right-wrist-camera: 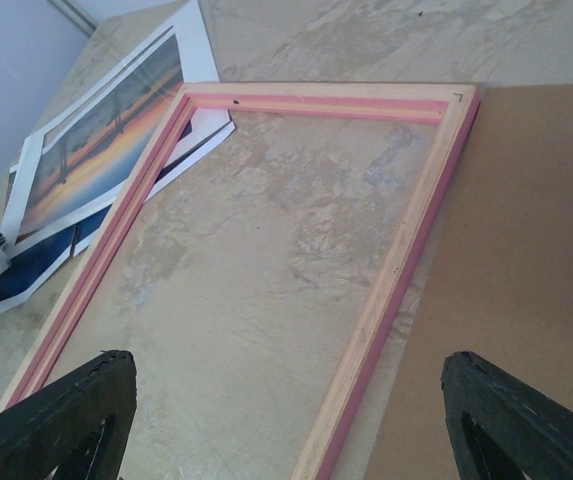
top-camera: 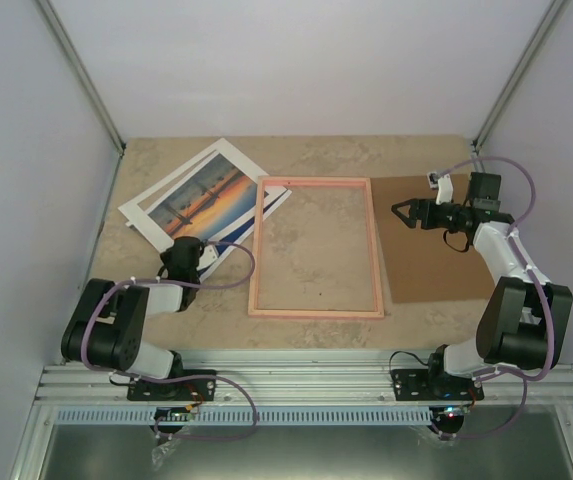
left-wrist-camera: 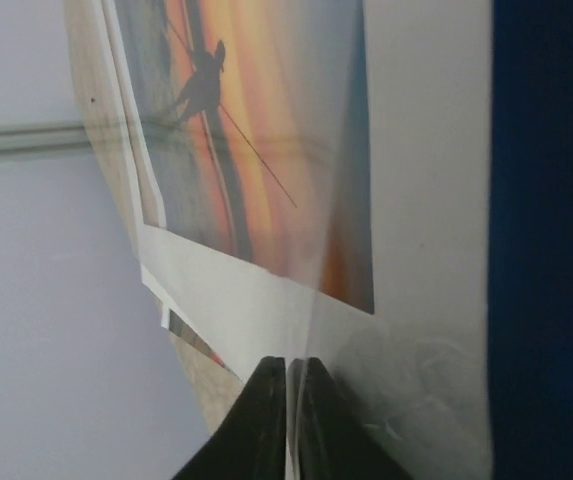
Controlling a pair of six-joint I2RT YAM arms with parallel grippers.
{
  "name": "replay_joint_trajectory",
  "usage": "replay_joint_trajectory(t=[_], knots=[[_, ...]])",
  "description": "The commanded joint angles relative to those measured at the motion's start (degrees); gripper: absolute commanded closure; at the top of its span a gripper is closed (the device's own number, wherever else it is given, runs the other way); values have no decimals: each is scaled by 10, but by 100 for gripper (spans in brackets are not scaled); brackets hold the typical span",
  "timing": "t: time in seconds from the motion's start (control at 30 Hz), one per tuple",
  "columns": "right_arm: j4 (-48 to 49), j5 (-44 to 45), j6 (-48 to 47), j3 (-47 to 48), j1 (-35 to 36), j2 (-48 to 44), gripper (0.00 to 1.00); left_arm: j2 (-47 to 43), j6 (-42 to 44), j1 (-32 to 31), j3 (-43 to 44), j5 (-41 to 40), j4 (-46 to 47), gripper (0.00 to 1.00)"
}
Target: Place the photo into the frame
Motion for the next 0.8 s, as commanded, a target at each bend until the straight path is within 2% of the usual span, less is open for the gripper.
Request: replay_joint_trajectory(t=[0.0,0.27,0.57,0.77], knots=[[11,6,-3,-6,2,-8,16,-17,4,-2,16,-4,12,99],[7,7,-22,17,2,-5,16,-69,25,6,40,-30,-35,100],[3,3,-45,32,4,-22,16,-123,60,64,132,-48,-103,100],[0,2,-53,40,4,-25,16,-146,107,72,180,-62,-107,100]])
